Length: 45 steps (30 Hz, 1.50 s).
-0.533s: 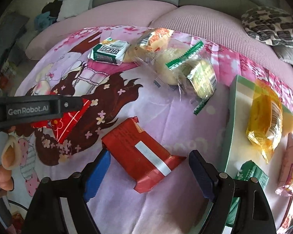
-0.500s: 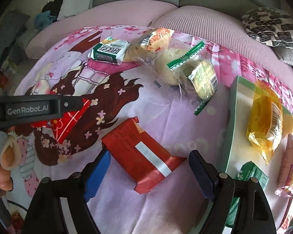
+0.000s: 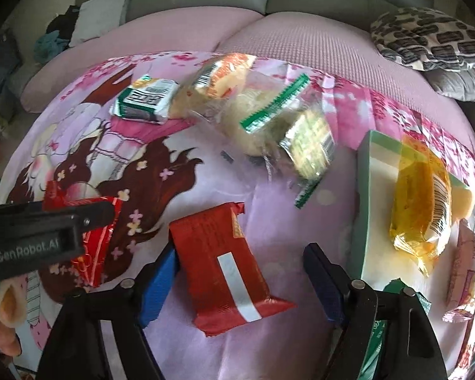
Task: Organize snacks
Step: 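Grasp the red triangular packet with the left tool while the right tool grasps the red box, then carry the red packet and red box into the tray with both tools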
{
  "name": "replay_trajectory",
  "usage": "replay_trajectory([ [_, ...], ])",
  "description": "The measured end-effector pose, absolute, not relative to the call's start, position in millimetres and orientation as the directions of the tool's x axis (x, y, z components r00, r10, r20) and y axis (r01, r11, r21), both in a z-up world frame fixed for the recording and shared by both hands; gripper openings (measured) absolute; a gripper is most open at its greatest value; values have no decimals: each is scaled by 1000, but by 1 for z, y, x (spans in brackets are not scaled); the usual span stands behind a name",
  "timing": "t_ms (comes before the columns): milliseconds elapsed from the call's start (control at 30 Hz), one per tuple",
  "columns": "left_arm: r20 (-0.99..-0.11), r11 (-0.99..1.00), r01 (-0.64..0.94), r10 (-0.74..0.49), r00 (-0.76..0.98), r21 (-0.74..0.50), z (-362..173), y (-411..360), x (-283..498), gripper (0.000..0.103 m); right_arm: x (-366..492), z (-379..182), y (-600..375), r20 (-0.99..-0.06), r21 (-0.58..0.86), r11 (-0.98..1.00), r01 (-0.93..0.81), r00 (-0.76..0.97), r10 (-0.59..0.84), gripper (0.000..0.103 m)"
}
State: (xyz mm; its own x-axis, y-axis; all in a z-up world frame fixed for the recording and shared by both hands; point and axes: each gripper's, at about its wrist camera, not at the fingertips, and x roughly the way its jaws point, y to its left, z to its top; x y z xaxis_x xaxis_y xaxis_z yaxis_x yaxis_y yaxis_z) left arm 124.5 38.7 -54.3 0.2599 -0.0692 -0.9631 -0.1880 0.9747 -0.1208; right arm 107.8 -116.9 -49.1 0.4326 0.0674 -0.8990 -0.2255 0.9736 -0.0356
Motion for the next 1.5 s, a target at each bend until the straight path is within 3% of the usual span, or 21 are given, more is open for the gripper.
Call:
replay_trajectory([
  [200,-966,981,-171,-47,254,-92,-56,36,124,70,104,-51,-115,-901,-67,970,-234,432,42,74],
  [567,-966,989,-136,-13,259,-50,-60,24,111,70,103,-46,-131,-895,-36,987,-154,444,36,45],
  [800,-961,990,-130,-14,276,-51,-55,23,109,58,103,-44,-135,-895,-13,991,-132,444,47,42],
  [1500,-915,982,-147,-52,400,-119,-11,28,114,57,88,4,-158,-833,81,994,-80,542,111,42],
])
